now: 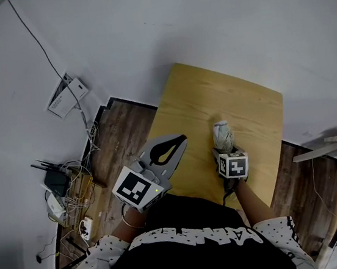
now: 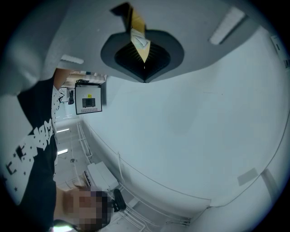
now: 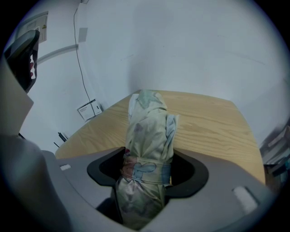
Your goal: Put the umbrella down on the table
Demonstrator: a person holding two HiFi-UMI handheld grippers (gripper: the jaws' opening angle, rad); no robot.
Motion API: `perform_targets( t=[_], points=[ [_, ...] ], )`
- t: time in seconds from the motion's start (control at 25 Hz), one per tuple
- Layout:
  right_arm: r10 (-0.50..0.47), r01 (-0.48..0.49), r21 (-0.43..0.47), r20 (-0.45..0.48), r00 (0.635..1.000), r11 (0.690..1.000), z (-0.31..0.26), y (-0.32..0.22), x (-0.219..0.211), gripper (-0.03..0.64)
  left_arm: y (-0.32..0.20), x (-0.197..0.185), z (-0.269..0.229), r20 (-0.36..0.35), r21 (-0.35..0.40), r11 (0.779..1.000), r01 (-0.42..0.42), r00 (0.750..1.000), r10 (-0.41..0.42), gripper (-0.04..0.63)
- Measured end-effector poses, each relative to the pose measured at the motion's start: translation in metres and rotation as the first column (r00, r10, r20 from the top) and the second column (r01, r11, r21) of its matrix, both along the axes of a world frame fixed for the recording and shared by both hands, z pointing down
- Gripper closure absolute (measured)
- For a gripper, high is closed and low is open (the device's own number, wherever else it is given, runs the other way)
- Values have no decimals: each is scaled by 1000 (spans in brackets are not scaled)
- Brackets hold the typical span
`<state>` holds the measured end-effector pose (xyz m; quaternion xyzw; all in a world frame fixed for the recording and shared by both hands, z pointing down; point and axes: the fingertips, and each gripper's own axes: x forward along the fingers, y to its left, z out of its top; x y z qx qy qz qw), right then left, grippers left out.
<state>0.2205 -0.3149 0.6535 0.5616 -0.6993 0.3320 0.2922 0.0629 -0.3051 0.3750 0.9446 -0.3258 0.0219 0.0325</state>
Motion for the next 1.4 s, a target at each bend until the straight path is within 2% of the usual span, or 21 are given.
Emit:
perform_targets(
  t=[0.36,0.88,1.04,1.24,1.4],
  points=[
    [-9,9,-42,-15,1000,999,12,2,1,310,-3,-1,2,-1,-3,1000,8,1000,-8,601],
    [-32,31,-45,-28,999,999,15,-3,-1,305,-8,0,1,-10,-2,1000,4,1000,-4,601],
    [-34,33,-48,-23,999,998,17,-3,0,302,-4,3,2,-26,15,1000,-24,999,25,601],
    [-42,41,-53,-21,999,998,16,-2,0,296,-7,-2,2,-8,-6,1000,2,1000,-2,601],
    [-31,30,-19,-31,999,999,9,-5,0,285,-5,-2,2,-20,1,1000,-10,1000,10,601]
  ],
)
